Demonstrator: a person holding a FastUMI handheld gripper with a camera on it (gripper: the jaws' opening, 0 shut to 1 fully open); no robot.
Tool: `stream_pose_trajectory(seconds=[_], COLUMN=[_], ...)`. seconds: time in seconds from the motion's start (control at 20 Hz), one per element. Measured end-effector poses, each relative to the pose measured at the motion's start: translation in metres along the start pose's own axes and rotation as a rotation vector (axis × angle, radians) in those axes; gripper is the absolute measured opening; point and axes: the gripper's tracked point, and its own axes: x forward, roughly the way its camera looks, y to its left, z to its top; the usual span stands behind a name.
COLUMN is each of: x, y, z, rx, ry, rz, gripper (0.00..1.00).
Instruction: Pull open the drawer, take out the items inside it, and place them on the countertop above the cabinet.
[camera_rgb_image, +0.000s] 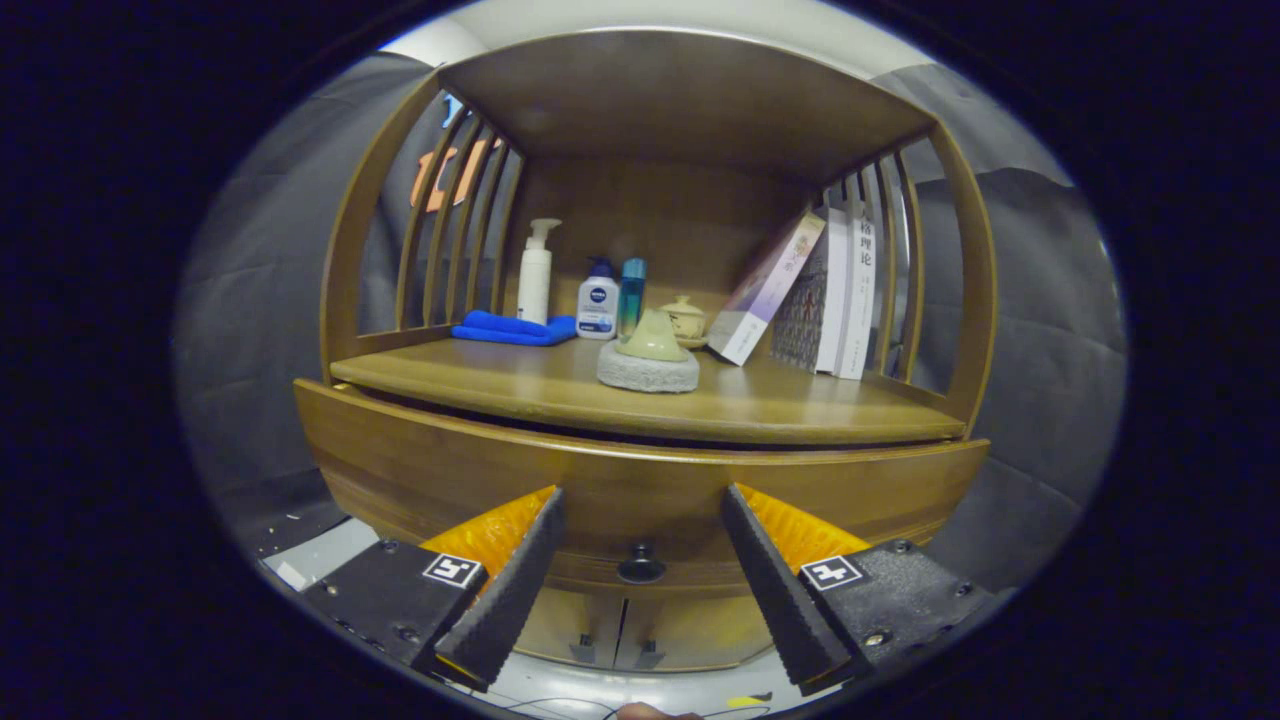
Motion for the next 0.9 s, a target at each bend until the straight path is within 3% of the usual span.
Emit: stream_pose_trajectory(seconds=[0.35, 0.6, 0.9], x=[0.015, -0.004, -0.055], y=[0.004, -0.001, -0.030], z=[0.003, 0.015, 0.088], rx=[-0.015, 0.080, 0.110], ry=[0.039, 0.117, 0.046], rz=[-0.028, 0.051, 0.089], gripper=[1.00, 1.00, 1.00])
